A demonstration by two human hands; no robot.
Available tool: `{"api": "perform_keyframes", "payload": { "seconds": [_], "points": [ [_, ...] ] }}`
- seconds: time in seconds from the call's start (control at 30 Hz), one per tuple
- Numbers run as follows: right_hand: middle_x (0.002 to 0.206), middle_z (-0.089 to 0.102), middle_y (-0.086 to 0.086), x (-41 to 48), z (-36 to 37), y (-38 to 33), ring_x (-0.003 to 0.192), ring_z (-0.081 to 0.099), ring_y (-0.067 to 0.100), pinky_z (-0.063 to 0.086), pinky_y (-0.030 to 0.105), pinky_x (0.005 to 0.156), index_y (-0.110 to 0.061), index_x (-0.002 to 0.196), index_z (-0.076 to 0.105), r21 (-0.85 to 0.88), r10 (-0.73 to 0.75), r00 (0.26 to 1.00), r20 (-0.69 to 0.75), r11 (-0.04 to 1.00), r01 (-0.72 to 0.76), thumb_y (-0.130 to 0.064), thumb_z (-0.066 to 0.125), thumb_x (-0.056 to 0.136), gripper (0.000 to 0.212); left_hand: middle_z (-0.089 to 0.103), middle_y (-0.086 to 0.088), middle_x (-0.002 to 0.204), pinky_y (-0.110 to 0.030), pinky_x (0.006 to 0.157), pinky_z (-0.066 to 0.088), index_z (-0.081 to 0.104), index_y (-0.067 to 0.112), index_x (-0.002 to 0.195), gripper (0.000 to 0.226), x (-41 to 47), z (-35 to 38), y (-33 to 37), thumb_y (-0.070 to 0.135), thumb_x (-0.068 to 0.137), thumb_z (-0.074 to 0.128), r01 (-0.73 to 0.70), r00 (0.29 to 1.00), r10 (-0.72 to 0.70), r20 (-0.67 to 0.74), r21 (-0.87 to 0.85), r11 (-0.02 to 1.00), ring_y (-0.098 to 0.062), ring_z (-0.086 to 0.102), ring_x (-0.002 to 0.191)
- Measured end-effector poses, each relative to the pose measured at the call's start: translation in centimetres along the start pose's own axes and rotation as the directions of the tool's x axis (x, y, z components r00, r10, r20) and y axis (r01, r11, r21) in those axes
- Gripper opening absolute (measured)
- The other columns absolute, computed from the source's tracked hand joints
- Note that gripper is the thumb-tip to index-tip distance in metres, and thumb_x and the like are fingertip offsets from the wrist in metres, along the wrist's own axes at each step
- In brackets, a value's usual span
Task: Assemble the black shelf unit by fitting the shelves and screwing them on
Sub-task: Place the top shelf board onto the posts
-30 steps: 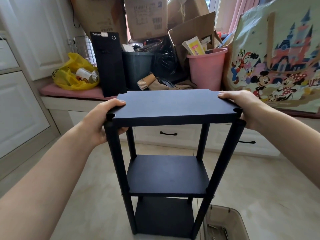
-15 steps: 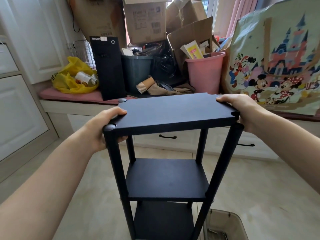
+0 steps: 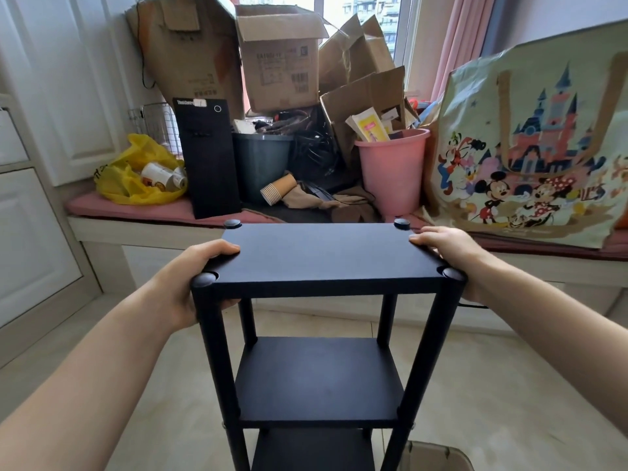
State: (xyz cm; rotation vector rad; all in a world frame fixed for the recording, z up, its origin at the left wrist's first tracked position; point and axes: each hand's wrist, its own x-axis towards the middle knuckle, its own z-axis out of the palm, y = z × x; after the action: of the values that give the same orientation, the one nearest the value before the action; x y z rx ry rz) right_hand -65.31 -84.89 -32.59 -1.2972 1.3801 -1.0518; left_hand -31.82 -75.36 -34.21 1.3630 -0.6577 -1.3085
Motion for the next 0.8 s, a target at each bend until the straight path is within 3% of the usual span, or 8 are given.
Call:
{"api": "perform_keyframes", "payload": {
  "seconds": [0.07,0.17,0.33,0.57,0.7,0.8],
  "points": [
    [0.084,0.064,0.006,-0.2,0.1,0.2,0.062,0.058,0.016,0.046,0.023,0.05,-0.01,0.099,0.065,0.049,0.064,0.998,0.028,0.997,-0.066,-0.018,0.065,0.092,0.011,0.074,-0.009,0.071,-0.032,0.059,0.062,0.065,0.007,0.107,0.04,0.0,-0.1,-0.1,0.033,0.079,0.077,0.0,1.0,0.0,0.008,0.002,1.0,-0.018,0.072,0.059],
    [0.089,0.066,0.011,-0.3,0.1,0.6,0.066,0.06,0.021,0.045,0.031,0.06,-0.003,0.105,0.064,0.081,0.141,0.988,0.056,0.986,-0.145,-0.02,0.065,0.092,0.022,0.074,-0.009,0.078,-0.031,0.058,0.062,0.066,0.006,0.109,0.048,0.1,-0.3,-0.4,0.033,0.071,0.079,-0.011,0.999,0.011,0.041,-0.009,1.0,-0.018,0.072,0.063],
    [0.088,0.065,0.009,-0.2,0.2,1.2,0.067,0.058,0.021,0.042,0.032,0.063,-0.004,0.103,0.065,0.08,0.149,0.986,0.073,0.985,-0.155,-0.022,0.065,0.092,0.021,0.074,-0.008,0.08,-0.03,0.057,0.061,0.068,0.008,0.106,0.057,0.3,-0.4,-0.9,0.034,0.058,0.081,-0.022,0.997,0.024,0.067,-0.042,0.999,-0.018,0.072,0.063],
    [0.081,0.064,0.006,0.0,0.3,3.1,0.059,0.057,0.017,0.039,0.026,0.052,-0.004,0.104,0.067,0.077,0.141,0.987,0.074,0.986,-0.146,-0.02,0.062,0.094,0.02,0.07,-0.003,0.068,-0.026,0.048,0.056,0.07,0.01,0.094,0.042,0.4,-0.4,-3.6,0.033,0.06,0.08,0.049,0.996,-0.045,0.076,-0.044,0.998,-0.016,0.067,0.051],
    [0.093,0.07,0.007,-0.3,0.5,4.9,0.075,0.061,0.022,0.042,0.031,0.062,-0.006,0.107,0.07,0.113,0.098,0.99,0.1,0.988,-0.11,-0.017,0.062,0.094,0.019,0.073,-0.004,0.074,-0.027,0.05,0.057,0.07,0.009,0.097,0.042,0.6,-0.6,-4.1,0.032,0.063,0.079,0.061,0.995,-0.056,0.086,-0.052,0.997,-0.017,0.07,0.057],
    [0.083,0.076,0.001,-0.6,0.5,5.8,0.067,0.068,0.017,0.046,0.032,0.066,-0.013,0.101,0.071,0.176,0.097,0.982,0.162,0.976,-0.125,-0.022,0.062,0.095,0.014,0.074,-0.004,0.078,-0.026,0.051,0.057,0.072,0.01,0.097,0.037,0.7,-0.7,-4.5,0.031,0.067,0.077,0.06,0.99,-0.052,0.129,-0.056,0.997,-0.016,0.071,0.059]
  ]
}}
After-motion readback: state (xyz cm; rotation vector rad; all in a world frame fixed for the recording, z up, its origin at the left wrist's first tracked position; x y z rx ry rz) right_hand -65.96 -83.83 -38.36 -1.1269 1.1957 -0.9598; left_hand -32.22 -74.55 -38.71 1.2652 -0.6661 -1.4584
